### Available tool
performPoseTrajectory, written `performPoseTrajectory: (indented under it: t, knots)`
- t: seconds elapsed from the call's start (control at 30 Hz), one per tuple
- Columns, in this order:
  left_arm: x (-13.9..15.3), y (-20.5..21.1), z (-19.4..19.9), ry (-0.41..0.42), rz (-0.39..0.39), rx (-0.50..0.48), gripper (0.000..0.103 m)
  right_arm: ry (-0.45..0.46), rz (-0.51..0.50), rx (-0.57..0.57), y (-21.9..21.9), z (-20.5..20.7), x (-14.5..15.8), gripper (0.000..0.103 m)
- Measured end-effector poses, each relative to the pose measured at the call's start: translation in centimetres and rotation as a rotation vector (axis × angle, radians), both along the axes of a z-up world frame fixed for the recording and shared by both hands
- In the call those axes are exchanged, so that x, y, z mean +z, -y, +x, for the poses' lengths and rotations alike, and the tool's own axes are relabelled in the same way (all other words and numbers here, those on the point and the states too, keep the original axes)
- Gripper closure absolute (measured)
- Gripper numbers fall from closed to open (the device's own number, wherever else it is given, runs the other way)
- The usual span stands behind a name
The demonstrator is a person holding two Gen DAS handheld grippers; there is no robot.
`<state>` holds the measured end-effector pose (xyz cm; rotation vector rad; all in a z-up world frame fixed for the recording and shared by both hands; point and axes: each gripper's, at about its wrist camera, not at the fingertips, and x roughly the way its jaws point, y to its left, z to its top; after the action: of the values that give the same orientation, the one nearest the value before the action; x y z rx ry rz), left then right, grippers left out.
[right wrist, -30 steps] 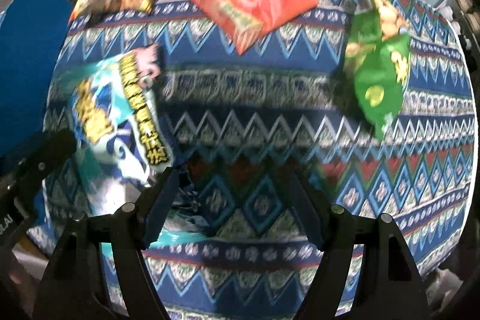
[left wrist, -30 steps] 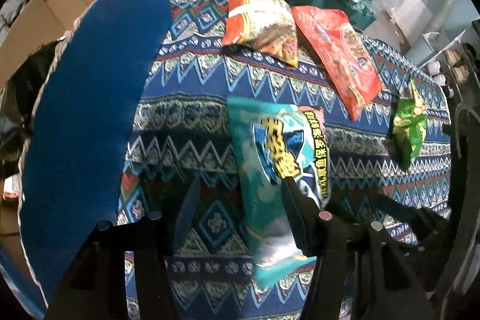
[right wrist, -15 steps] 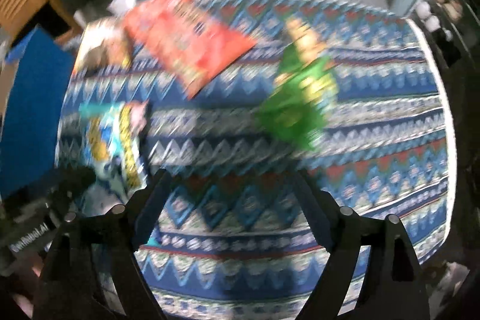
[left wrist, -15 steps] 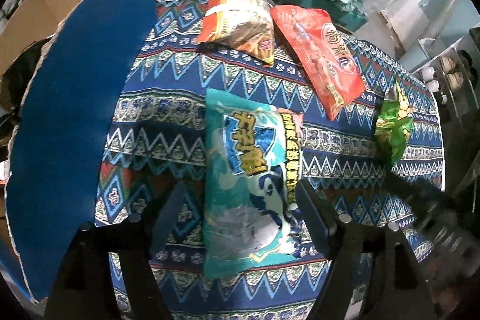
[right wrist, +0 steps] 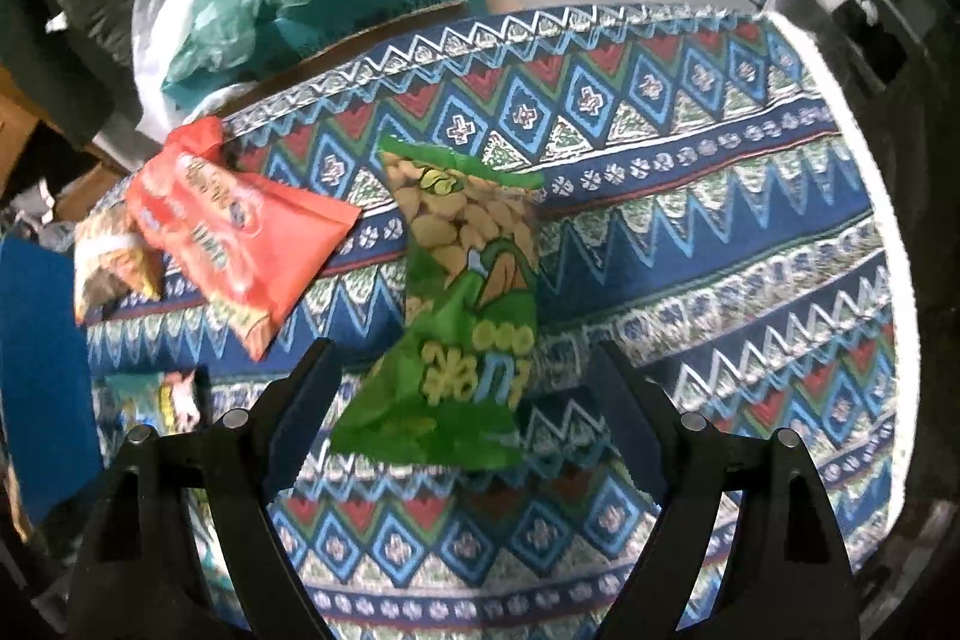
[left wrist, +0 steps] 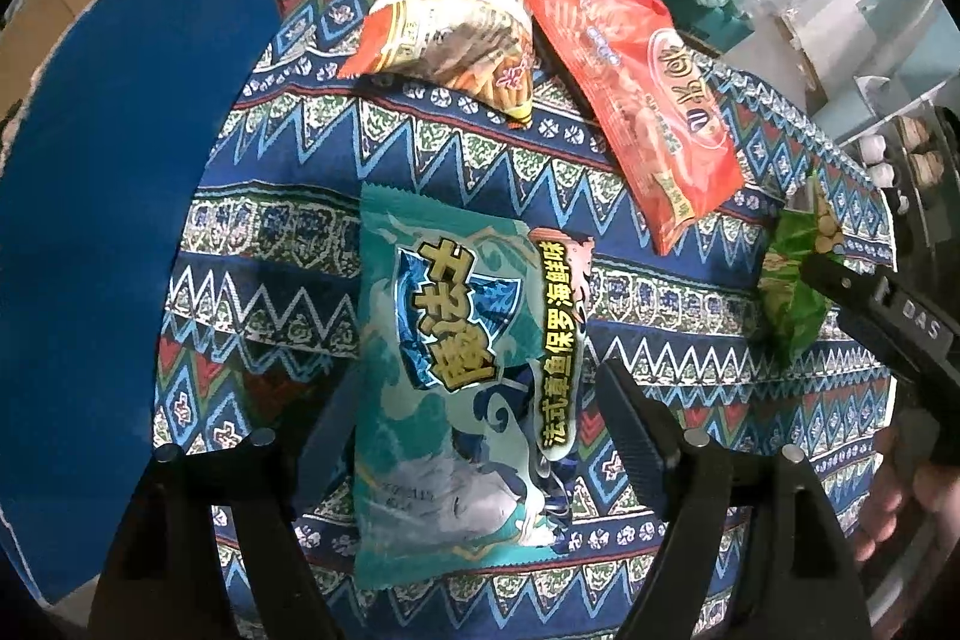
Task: Organize snacks
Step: 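Grasp the teal snack bag with the left tool while the right grasps the green peanut bag, then carry the teal bag and green peanut bag over the cardboard box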
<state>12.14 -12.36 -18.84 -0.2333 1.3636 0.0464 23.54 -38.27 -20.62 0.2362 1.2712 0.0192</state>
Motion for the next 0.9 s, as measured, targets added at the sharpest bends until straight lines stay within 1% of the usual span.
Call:
performPoseTrajectory:
  t: [0.13, 0.3, 0.4, 0.47, 0.53, 0.63, 0.77, 0.8, 0.87, 0.9]
  knots:
    - [-0.6, 0.0, 0.2, -0.014, 0.01, 0.005, 0.023, -0.026, 0.033, -0.024, -0.3, 0.9, -1.6, 0.019]
    - [-1.3, -0.1, 0.3, -0.033, 0.021, 0.0, 0.023, -0.052, 0.011, -0.001, -1.2, 1.2, -3.3, 0.019]
    - [-1.6, -0.3, 0.4, -0.036, 0.017, 0.0, 0.021, -0.052, -0.022, 0.039, -2.3, 1.2, -3.8, 0.025]
    - [-1.6, 0.0, 0.8, -0.037, 0.016, 0.002, 0.02, -0.044, -0.067, 0.079, -3.2, 0.8, -3.7, 0.038]
    - [-1.7, 0.2, 0.8, -0.041, 0.015, 0.004, 0.018, -0.043, -0.098, 0.112, -4.1, 0.3, -3.7, 0.045]
    - [-1.7, 0.7, 0.8, -0.046, 0.018, 0.002, 0.018, -0.045, -0.086, 0.123, -4.9, -0.8, -3.8, 0.048]
    - [-1.9, 1.7, 0.8, -0.048, 0.05, -0.015, 0.016, -0.052, -0.067, 0.118, -5.4, -2.7, -3.8, 0.051]
    - [-1.9, 1.8, 0.8, -0.049, 0.06, -0.017, 0.016, -0.055, -0.062, 0.113, -5.3, -3.4, -3.7, 0.051]
    - [-2.1, 2.4, 0.8, -0.048, 0.084, -0.023, 0.012, -0.055, -0.054, 0.108, -5.1, -4.6, -3.5, 0.056]
    - [-2.2, 2.8, 0.8, -0.048, 0.094, -0.026, 0.011, -0.052, -0.052, 0.103, -4.5, -6.1, -3.1, 0.057]
